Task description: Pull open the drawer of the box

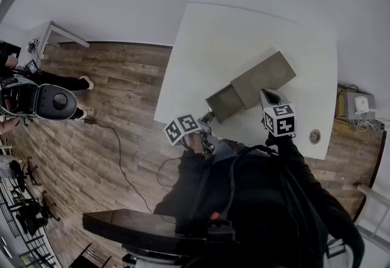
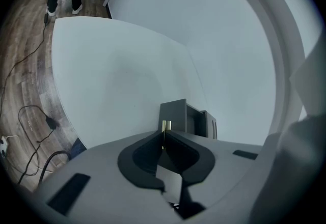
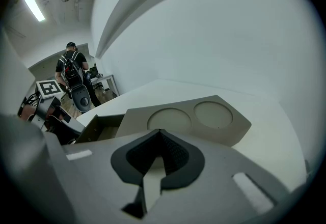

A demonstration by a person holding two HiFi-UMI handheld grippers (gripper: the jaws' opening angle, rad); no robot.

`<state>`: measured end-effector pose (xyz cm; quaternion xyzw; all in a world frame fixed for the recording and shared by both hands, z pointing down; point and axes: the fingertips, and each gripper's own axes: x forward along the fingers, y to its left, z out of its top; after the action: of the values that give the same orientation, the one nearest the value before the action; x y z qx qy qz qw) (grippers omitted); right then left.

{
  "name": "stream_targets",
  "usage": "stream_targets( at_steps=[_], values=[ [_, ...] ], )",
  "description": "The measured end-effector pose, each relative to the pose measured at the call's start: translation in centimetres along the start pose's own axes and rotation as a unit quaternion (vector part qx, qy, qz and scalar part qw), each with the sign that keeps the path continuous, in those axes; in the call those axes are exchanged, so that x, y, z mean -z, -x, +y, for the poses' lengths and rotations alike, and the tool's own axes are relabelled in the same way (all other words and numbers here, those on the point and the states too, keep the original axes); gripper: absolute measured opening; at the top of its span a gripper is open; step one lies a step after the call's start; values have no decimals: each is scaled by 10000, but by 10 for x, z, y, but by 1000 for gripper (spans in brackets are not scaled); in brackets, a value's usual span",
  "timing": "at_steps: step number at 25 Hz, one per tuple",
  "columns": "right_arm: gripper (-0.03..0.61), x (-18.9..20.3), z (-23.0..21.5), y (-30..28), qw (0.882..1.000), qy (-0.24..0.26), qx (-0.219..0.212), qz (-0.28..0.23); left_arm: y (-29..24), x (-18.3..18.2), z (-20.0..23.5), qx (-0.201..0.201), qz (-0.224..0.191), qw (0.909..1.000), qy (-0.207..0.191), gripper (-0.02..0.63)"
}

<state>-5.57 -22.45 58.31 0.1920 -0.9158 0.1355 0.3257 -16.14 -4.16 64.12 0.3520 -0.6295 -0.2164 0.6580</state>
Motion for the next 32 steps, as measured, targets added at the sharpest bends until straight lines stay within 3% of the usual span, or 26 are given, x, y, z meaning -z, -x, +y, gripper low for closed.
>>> stream_targets(
  at_steps=[32],
  values=[
    [-8,1,2,0,10000,21,-68,-26,4,-1,4,-39,-61,10000,38,21]
  ],
)
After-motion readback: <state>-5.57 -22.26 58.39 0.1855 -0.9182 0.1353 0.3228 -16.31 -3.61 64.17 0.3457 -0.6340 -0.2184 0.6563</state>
